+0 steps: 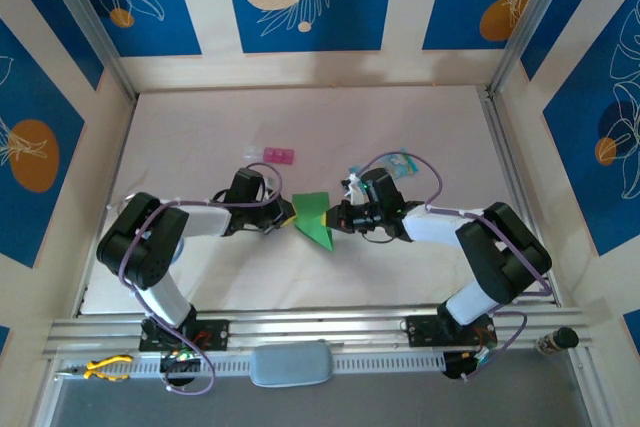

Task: Fold a paper plane with a square sheet of paper (pick it up from the middle)
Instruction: Fourth fold the wing at the center of the table.

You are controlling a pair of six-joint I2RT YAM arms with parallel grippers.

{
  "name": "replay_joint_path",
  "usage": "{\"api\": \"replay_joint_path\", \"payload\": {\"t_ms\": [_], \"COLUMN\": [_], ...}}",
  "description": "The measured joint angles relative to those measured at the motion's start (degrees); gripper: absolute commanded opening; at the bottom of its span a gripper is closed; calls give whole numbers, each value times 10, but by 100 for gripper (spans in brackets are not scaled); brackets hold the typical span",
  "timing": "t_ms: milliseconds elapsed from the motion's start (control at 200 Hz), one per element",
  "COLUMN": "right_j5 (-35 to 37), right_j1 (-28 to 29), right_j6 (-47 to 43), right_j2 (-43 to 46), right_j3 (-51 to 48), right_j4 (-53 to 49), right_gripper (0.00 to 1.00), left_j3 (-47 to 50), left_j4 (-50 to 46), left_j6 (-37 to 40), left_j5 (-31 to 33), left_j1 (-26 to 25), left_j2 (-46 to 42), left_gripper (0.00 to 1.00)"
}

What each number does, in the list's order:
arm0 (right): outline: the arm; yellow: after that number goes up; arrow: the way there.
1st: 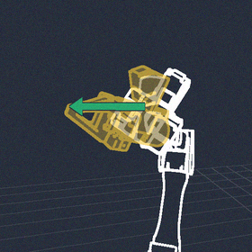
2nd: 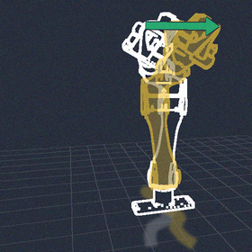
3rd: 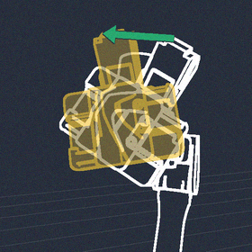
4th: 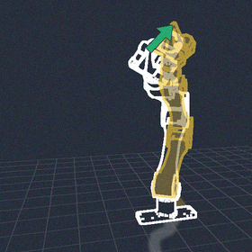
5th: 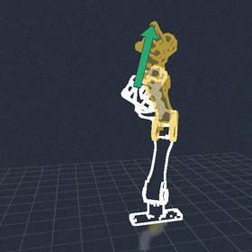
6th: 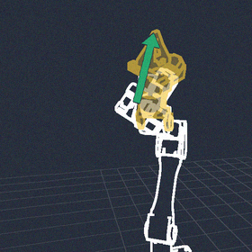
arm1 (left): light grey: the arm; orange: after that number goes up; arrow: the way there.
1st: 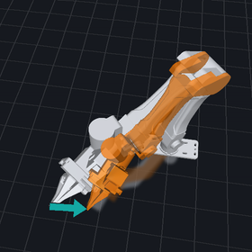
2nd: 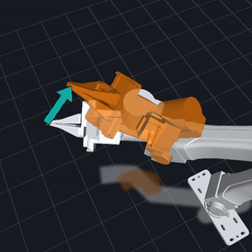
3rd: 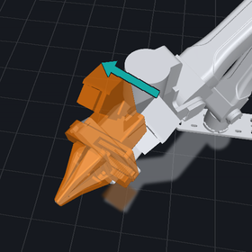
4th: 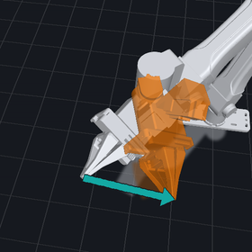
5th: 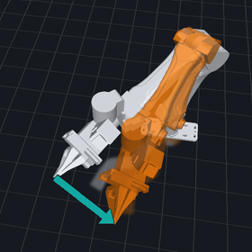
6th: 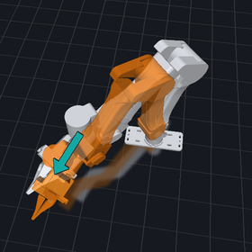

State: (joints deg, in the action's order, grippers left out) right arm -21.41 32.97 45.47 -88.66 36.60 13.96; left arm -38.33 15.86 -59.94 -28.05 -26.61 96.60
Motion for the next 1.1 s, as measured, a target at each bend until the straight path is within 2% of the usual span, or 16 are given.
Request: {"api": "replay_joint_path", "payload": {"t_ms": [120,265,385,570,685,800,915,1101], "right_j5": [5,22,68,156,227,321,383,451], "right_j1": [0,0,7,35,82,168,240,284], "right_j6": [-1,-13,-27,-52,-96,-180,-270,-358], "right_j2": [0,0,9,68,91,89,62,9], "right_j3": [0,2,12,19,20,6,0,0], "right_j4": [-7,-38,-92,-149,-143,-83,-40,21], "right_gripper": [6,19,29,32,33,32,32,33], "left_j3": [0,1,14,43,58,73,84,88], "left_j4": [0,-1,0,-5,-9,-15,-20,-31], "left_j6": [0,0,-5,-21,-38,-61,-86,-117], "left_j5": [3,14,32,67,91,120,149,186], "left_j1": [0,0,0,0,0,-4,-14,-31], "left_j2": [-1,-9,-40,-96,-126,-151,-170,-191], "left_gripper": [2,0,0,0,0,0,0,0]}}
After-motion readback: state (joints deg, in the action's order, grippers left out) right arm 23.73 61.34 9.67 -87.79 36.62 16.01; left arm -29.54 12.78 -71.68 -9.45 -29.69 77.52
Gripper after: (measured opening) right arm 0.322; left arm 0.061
